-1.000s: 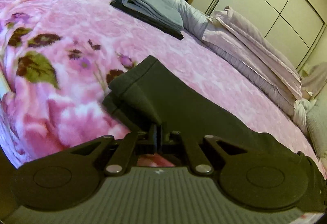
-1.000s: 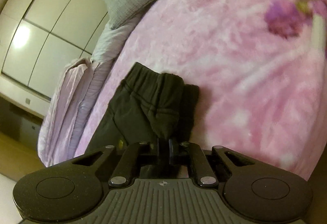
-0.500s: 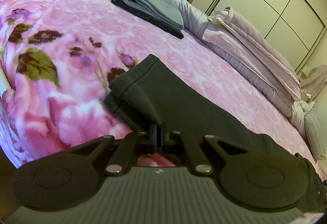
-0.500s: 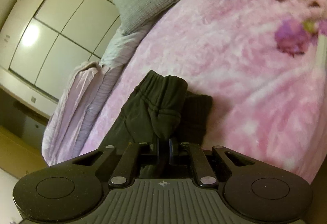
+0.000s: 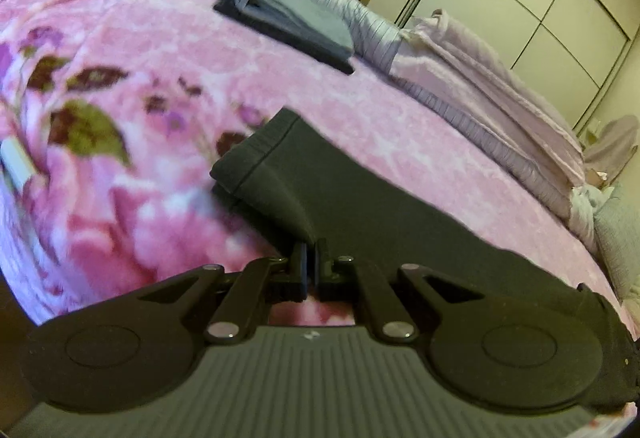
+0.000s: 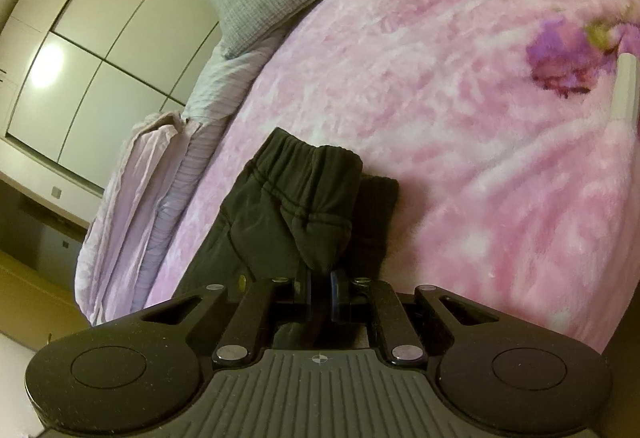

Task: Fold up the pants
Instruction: 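Lower the lengthwise-folded trousers onto the bed with both grippers, then open the right gripper while the left gripper opens, releasing the trousers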

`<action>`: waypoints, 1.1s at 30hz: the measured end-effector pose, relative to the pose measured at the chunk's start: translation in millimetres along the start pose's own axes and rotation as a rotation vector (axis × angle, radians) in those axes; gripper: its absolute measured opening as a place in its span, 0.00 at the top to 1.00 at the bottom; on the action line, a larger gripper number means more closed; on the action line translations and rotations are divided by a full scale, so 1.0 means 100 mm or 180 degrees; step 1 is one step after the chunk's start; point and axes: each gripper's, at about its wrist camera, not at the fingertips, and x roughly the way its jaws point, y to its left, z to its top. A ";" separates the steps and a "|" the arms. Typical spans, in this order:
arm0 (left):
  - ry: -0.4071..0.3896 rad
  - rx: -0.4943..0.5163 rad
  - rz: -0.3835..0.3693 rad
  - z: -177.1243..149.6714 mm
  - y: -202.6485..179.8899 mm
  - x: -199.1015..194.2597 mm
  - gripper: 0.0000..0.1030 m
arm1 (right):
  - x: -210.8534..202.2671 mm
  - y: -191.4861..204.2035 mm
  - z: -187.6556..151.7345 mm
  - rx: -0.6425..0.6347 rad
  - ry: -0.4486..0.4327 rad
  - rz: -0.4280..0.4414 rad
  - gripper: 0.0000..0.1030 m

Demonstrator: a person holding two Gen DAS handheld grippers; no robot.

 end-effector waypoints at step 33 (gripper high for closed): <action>0.0312 0.0916 -0.0030 0.42 -0.80 -0.12 0.87 | -0.32 0.24 0.30 -0.1094 -0.0272 -0.0555 0.44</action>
